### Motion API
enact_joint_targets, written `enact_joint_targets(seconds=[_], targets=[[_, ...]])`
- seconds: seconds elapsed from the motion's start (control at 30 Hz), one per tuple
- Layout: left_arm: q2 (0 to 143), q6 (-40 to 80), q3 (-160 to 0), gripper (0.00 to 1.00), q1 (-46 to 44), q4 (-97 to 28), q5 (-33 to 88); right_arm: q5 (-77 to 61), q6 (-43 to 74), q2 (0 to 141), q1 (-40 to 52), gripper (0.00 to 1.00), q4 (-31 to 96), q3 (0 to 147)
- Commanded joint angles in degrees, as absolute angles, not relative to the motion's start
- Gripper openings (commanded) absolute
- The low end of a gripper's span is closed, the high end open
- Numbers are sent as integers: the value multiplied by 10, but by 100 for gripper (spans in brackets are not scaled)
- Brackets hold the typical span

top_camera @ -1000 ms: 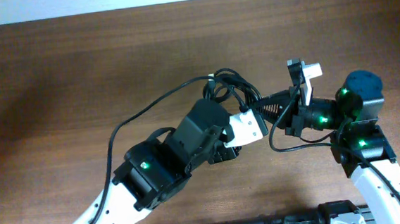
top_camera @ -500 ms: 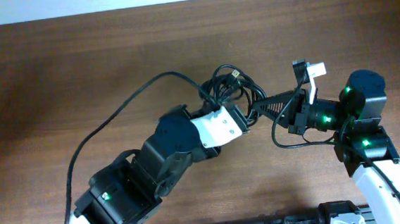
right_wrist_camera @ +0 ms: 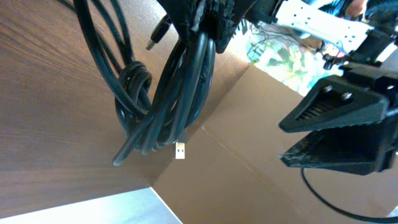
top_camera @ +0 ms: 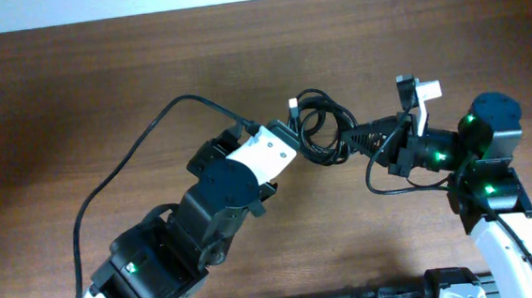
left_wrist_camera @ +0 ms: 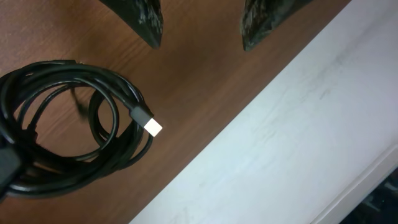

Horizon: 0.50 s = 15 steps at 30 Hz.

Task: Untangle cables

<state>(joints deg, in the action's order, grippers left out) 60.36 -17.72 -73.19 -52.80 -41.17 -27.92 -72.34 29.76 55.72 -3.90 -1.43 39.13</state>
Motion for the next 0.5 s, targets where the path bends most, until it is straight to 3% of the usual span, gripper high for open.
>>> enact_joint_targets(seconds=[0.0,0.1,0.17,0.2,0.33,0.47], targets=[[595,-172,-740,41,-525,-417,-222,-795,290,555,-58,4,-49,397],[596,-149,-740,39,-525,-416,-137,-830,321,555,-61,4,-138,397],[599,-100,-740,45,-525,-417,-137,-831,336,555,-61,4,-171,397],[602,-73,-740,53,-525,-416,-137,-835,336,555,-61,4,-186,397],[622,41,-740,63,-525,-399,-121,-834,350,555,-61,4,-218,397],[637,111,-740,60,-524,-359,-45,-812,419,555,-61,4,-257,397]])
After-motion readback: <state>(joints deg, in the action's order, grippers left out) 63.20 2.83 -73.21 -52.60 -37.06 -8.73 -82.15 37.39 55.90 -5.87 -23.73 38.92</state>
